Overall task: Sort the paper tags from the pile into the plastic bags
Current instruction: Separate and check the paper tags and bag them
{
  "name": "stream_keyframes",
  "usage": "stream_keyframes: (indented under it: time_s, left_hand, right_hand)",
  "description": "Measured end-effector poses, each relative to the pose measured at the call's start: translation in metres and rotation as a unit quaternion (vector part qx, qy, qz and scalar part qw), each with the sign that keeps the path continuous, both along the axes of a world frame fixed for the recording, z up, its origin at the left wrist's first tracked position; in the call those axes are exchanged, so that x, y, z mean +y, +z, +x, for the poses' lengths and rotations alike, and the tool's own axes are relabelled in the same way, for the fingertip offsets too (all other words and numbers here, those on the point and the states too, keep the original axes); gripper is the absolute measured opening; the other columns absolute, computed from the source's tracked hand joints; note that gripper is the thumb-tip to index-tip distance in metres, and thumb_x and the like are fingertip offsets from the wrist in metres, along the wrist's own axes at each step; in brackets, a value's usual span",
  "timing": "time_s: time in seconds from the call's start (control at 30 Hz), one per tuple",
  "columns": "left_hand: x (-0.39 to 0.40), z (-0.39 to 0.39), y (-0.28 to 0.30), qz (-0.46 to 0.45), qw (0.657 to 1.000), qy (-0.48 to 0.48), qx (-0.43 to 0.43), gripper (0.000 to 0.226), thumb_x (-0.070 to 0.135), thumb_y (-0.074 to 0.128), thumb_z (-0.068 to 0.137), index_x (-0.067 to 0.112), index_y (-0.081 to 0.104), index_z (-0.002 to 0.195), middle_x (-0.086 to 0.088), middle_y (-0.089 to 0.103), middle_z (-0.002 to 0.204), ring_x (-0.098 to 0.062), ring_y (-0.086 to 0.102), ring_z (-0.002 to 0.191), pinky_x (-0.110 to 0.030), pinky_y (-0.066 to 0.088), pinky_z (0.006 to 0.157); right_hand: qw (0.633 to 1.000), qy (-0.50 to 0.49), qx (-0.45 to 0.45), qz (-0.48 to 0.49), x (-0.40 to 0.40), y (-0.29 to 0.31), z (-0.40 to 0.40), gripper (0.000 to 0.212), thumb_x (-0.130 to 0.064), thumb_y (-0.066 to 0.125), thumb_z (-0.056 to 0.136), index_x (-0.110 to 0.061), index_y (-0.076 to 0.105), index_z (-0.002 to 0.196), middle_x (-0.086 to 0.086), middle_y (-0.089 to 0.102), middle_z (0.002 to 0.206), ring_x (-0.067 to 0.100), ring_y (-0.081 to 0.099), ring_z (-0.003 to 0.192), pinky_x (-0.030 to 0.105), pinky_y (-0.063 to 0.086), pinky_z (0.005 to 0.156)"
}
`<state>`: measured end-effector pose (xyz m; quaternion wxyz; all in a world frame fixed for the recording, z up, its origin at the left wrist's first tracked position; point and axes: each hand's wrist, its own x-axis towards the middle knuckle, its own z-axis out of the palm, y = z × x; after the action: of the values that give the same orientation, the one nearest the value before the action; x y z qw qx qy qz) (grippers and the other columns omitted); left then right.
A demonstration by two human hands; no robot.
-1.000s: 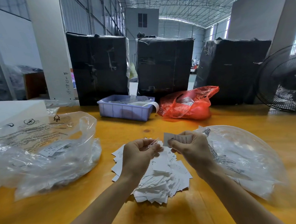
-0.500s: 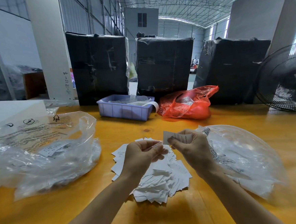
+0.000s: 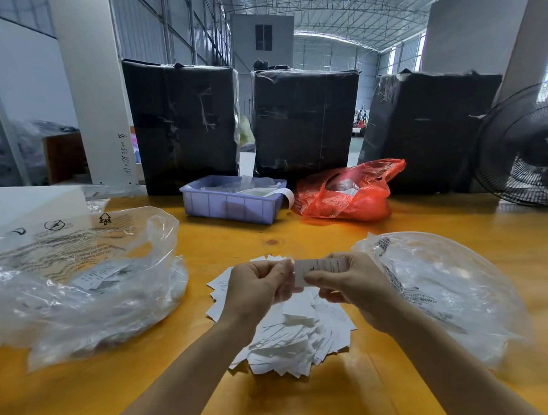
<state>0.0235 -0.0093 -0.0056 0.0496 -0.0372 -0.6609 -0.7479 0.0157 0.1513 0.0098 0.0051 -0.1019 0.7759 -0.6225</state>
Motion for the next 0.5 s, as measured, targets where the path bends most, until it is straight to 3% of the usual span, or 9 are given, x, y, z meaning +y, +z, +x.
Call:
stream_keyframes:
  time_s: [0.1, 0.2, 0.27, 0.37, 0.5]
  left_hand:
    - [-0.0004, -0.0009, -0.0004, -0.03, 0.999, -0.008, -0.008, 0.02, 0.02, 0.062, 0.089, 0.004, 0.072, 0.08, -0.023, 0.071, 0.085, -0.027, 0.065, 0.07, -0.032, 0.056, 0.067]
    - [-0.0024, 0.0008, 0.0001, -0.063, 0.995, -0.071, -0.034, 0.021, 0.022, 0.062, 0.089, 0.004, 0.072, 0.089, -0.016, 0.074, 0.084, -0.023, 0.072, 0.072, -0.025, 0.057, 0.062]
    - [-0.0016, 0.0036, -0.0006, -0.073, 0.989, -0.119, -0.044, 0.019, 0.022, 0.06, 0.09, 0.007, 0.072, 0.092, -0.013, 0.074, 0.084, -0.022, 0.073, 0.073, -0.022, 0.055, 0.059]
    - [0.0009, 0.0039, -0.0023, -0.042, 0.991, -0.118, -0.05, 0.017, 0.021, 0.061, 0.089, 0.009, 0.072, 0.092, -0.012, 0.075, 0.083, -0.021, 0.072, 0.072, -0.023, 0.058, 0.063]
    - [-0.0004, 0.0034, -0.0037, -0.026, 0.989, -0.12, -0.08, 0.017, 0.013, 0.067, 0.084, -0.001, 0.071, 0.094, -0.02, 0.073, 0.088, -0.029, 0.072, 0.076, -0.028, 0.058, 0.063]
  right_hand:
    - [0.999, 0.022, -0.039, 0.024, 0.0014, 0.0031, 0.0019, 0.026, -0.003, 0.08, 0.07, -0.003, 0.061, 0.088, 0.006, 0.062, 0.067, 0.007, 0.057, 0.051, 0.02, 0.048, 0.052]
    - [0.998, 0.01, -0.035, 0.06, 0.0027, 0.0049, 0.003, 0.036, -0.006, 0.082, 0.067, -0.006, 0.058, 0.094, 0.008, 0.063, 0.074, 0.009, 0.057, 0.055, 0.019, 0.047, 0.054]
    - [0.997, 0.014, -0.031, 0.066, 0.0024, 0.005, 0.0033, 0.035, -0.011, 0.077, 0.075, -0.007, 0.055, 0.103, 0.008, 0.058, 0.078, 0.01, 0.053, 0.06, 0.02, 0.045, 0.054]
    - [0.996, 0.04, -0.06, 0.046, -0.0015, 0.0051, 0.0032, 0.033, -0.015, 0.06, 0.09, -0.004, 0.049, 0.119, 0.008, 0.052, 0.082, 0.011, 0.048, 0.064, 0.021, 0.041, 0.055]
    - [0.983, 0.105, -0.117, 0.098, 0.0008, 0.0051, 0.0057, 0.036, -0.009, 0.056, 0.093, -0.01, 0.042, 0.127, 0.008, 0.05, 0.09, 0.011, 0.046, 0.069, 0.02, 0.041, 0.055]
